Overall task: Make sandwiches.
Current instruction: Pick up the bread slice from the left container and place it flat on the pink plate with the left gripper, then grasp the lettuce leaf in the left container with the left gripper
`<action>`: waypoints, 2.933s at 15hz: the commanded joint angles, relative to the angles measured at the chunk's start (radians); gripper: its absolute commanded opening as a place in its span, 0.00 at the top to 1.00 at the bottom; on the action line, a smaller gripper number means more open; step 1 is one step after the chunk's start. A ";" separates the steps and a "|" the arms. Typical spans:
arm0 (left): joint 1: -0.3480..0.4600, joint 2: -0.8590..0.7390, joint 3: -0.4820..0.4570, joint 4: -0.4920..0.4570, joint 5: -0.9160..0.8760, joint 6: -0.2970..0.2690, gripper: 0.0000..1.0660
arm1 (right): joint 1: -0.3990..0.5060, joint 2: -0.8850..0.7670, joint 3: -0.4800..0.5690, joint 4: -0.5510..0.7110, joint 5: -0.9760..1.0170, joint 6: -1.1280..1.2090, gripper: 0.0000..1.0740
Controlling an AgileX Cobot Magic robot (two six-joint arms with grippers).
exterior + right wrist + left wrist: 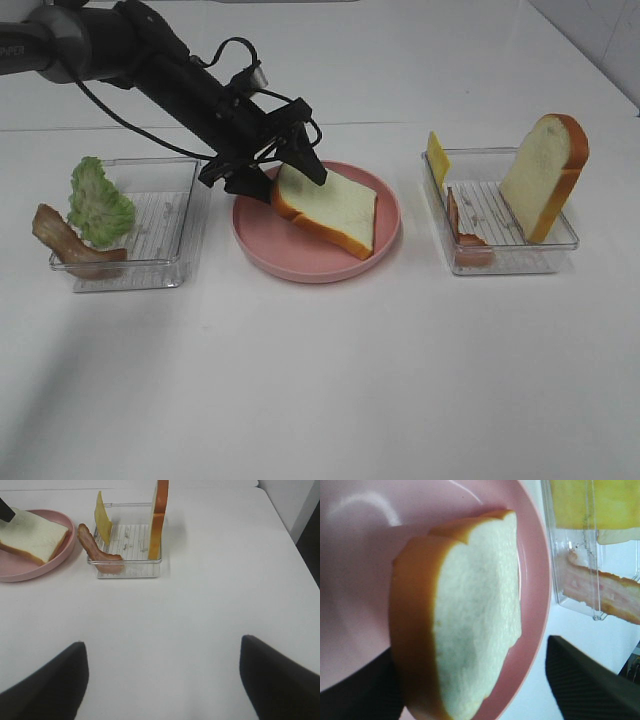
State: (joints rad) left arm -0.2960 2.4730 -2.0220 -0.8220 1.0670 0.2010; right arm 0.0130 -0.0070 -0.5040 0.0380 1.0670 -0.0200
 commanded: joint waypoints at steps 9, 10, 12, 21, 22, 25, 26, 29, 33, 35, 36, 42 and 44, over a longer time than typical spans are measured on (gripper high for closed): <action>-0.010 -0.146 -0.117 0.471 0.135 -0.153 0.23 | 0.002 -0.010 0.001 -0.006 -0.007 0.011 0.27; -0.006 -0.173 -0.168 0.622 0.223 -0.329 0.24 | 0.002 -0.010 0.001 -0.006 -0.007 0.011 0.27; -0.003 -0.204 -0.173 0.728 0.222 -0.437 0.25 | 0.002 -0.010 0.001 -0.006 -0.007 0.011 0.27; 0.113 -0.255 -0.154 0.822 0.222 -0.403 0.29 | 0.002 -0.010 0.001 -0.006 -0.007 0.011 0.27; 0.118 -0.255 -0.140 0.822 0.222 -0.395 0.29 | 0.002 -0.010 0.001 -0.006 -0.007 0.011 0.27; 0.154 -0.257 -0.023 0.829 0.222 -0.391 0.29 | 0.002 -0.010 0.001 -0.006 -0.007 0.011 0.27; 0.157 -0.257 -0.001 0.829 0.222 -0.394 0.30 | 0.002 -0.010 0.001 -0.006 -0.007 0.011 0.27; 0.196 -0.252 0.106 0.831 0.220 -0.417 0.30 | 0.002 -0.010 0.001 -0.006 -0.007 0.011 0.27; 0.203 -0.221 0.110 0.812 0.156 -0.409 0.30 | 0.002 -0.010 0.001 -0.006 -0.007 0.011 0.27; 0.203 -0.191 0.110 0.800 0.126 -0.408 0.30 | 0.002 -0.010 0.001 -0.006 -0.007 0.011 0.27; 0.203 -0.184 0.109 0.801 0.120 -0.403 0.30 | 0.002 -0.010 0.001 -0.006 -0.007 0.011 0.27; 0.203 -0.162 0.107 0.805 0.092 -0.398 0.61 | 0.002 -0.010 0.001 -0.006 -0.007 0.011 0.27; 0.203 -0.162 0.107 0.805 0.092 -0.398 0.69 | 0.002 -0.010 0.001 -0.006 -0.007 0.011 0.27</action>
State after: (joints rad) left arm -0.0900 2.3110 -1.9220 -0.0120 1.1650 -0.1980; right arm 0.0130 -0.0070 -0.5040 0.0380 1.0670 -0.0200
